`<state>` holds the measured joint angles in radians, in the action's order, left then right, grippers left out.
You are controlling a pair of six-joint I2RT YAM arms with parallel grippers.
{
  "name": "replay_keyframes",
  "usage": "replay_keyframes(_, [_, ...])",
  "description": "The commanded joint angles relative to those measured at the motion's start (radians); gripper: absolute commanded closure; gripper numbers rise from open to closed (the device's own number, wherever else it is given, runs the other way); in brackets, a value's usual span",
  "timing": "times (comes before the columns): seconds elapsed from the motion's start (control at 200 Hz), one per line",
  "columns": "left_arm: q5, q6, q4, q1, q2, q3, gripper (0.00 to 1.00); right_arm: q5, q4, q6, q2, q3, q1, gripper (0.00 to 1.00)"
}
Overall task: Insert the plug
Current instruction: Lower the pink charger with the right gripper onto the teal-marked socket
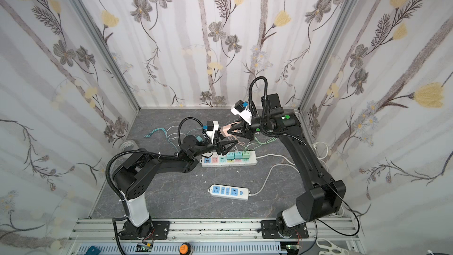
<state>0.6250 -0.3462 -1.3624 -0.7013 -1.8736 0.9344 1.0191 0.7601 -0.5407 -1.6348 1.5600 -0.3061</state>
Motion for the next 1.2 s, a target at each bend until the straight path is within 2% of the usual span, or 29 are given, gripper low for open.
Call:
replay_keyframes(0.0, [0.018, -0.061, -0.049, 0.0, -0.023, 0.044, 0.35, 0.07, -0.222, 0.118, 0.021, -0.06, 0.002, 1.0])
replay_keyframes(0.16, [-0.047, -0.018, -0.047, 0.006, -0.044, 0.041, 0.77, 0.086, -0.242, 0.131, 0.061, -0.091, 0.014, 1.0])
replay_keyframes(0.26, [-0.1, 0.032, -0.047, 0.039, -0.038, 0.016, 0.92, 0.107, -0.229, 0.127, 0.074, -0.096, 0.042, 1.0])
replay_keyframes(0.36, [-0.115, 0.057, -0.046, 0.098, -0.032, 0.006, 1.0, 0.104, -0.157, 0.056, 0.074, -0.087, 0.054, 1.0])
replay_keyframes(0.51, [-0.12, 0.112, 0.071, 0.19, -0.009, 0.04, 1.0, 0.046, 0.043, -0.103, 0.035, -0.035, 0.037, 1.0])
replay_keyframes(0.625, [-0.19, 0.231, 0.253, 0.228, 0.031, 0.087, 1.0, -0.136, 0.191, -0.223, -0.053, 0.024, -0.03, 1.0])
replay_keyframes(0.725, [-0.216, 0.272, 0.398, 0.263, 0.043, 0.144, 1.0, -0.295, 0.294, -0.3, -0.147, 0.095, -0.104, 1.0])
replay_keyframes(0.919, [-0.291, 0.255, 0.527, 0.31, 0.067, 0.178, 1.0, -0.508, 0.339, -0.333, -0.321, 0.2, -0.214, 1.0])
replay_keyframes(1.079, [-0.297, 0.249, 0.635, 0.311, 0.096, 0.173, 1.0, -0.685, 0.423, -0.349, -0.464, 0.315, -0.302, 1.0])
replay_keyframes(1.194, [-0.345, 0.235, 0.675, 0.311, 0.113, 0.14, 1.0, -0.816, 0.484, -0.365, -0.555, 0.385, -0.349, 1.0])
